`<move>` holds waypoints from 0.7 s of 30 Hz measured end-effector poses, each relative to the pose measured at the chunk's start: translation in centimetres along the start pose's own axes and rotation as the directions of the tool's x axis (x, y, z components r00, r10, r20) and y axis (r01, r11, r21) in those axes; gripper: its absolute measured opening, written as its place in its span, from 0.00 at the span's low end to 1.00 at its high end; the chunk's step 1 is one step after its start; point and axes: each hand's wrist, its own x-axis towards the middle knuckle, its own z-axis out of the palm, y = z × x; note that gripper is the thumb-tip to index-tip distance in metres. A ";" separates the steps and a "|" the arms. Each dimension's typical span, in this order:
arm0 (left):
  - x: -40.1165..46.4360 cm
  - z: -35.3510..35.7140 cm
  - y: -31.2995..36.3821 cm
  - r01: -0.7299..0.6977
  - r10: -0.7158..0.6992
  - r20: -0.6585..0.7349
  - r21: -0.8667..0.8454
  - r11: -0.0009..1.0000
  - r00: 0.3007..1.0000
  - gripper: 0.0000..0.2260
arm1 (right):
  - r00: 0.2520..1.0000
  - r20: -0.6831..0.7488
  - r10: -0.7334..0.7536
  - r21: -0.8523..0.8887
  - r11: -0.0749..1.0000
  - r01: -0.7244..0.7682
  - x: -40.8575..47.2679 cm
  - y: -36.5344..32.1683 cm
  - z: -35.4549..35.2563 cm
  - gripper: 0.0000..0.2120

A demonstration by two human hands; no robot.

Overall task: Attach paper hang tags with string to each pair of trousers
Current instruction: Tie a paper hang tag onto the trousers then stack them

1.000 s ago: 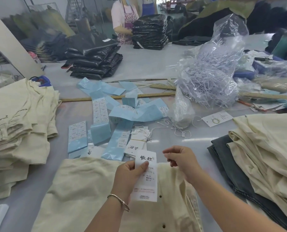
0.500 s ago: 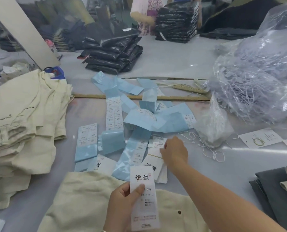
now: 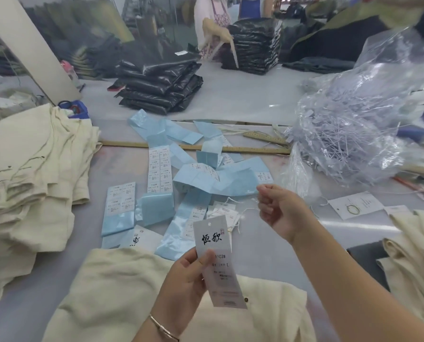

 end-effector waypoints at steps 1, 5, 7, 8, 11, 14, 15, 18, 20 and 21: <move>-0.5 0.8 -0.1 0.026 -0.024 0.043 -0.055 0.998 0.999 0.12 | 0.999 0.031 0.023 0.014 1.000 -0.024 -1.3 -0.1 0.3 0.06; -3.0 3.6 -0.6 0.139 -0.098 0.190 -0.218 0.966 0.977 0.12 | 0.989 0.138 0.052 0.083 0.994 -0.064 -6.5 0.2 1.4 0.03; -4.4 4.6 -0.9 0.181 -0.123 0.225 -0.256 0.950 0.967 0.13 | 0.987 0.152 0.043 0.117 0.991 -0.061 -8.9 0.8 1.7 0.04; -4.9 4.9 -1.1 0.199 -0.137 0.228 -0.277 0.940 0.964 0.14 | 0.986 0.162 0.037 0.129 0.990 -0.058 -10.1 1.2 1.8 0.04; -6.3 5.5 -1.5 0.236 -0.167 0.218 -0.343 0.909 0.962 0.19 | 0.985 0.172 0.001 0.124 0.992 -0.023 -13.4 2.3 1.9 0.04; -7.4 5.8 -1.7 0.223 -0.148 0.211 -0.392 0.892 0.966 0.19 | 0.987 0.162 -0.017 0.044 0.999 0.010 -16.0 3.5 1.8 0.04; -7.8 6.0 -1.7 0.212 -0.132 0.220 -0.396 0.893 0.967 0.17 | 0.988 0.151 -0.019 0.017 1.000 0.017 -16.6 3.9 1.8 0.04; -8.7 6.2 -2.0 0.194 -0.105 0.224 -0.423 0.885 0.969 0.14 | 0.994 0.107 -0.016 -0.015 1.000 0.018 -17.9 5.2 1.5 0.07; -9.2 6.1 -2.2 0.175 -0.096 0.211 -0.397 0.901 0.973 0.14 | 0.996 0.085 -0.020 -0.010 1.000 0.021 -18.5 5.8 1.1 0.06; -9.5 6.0 -2.1 0.156 -0.091 0.186 -0.369 0.916 0.978 0.15 | 0.997 0.070 -0.024 0.010 1.000 0.024 -18.7 6.1 1.0 0.06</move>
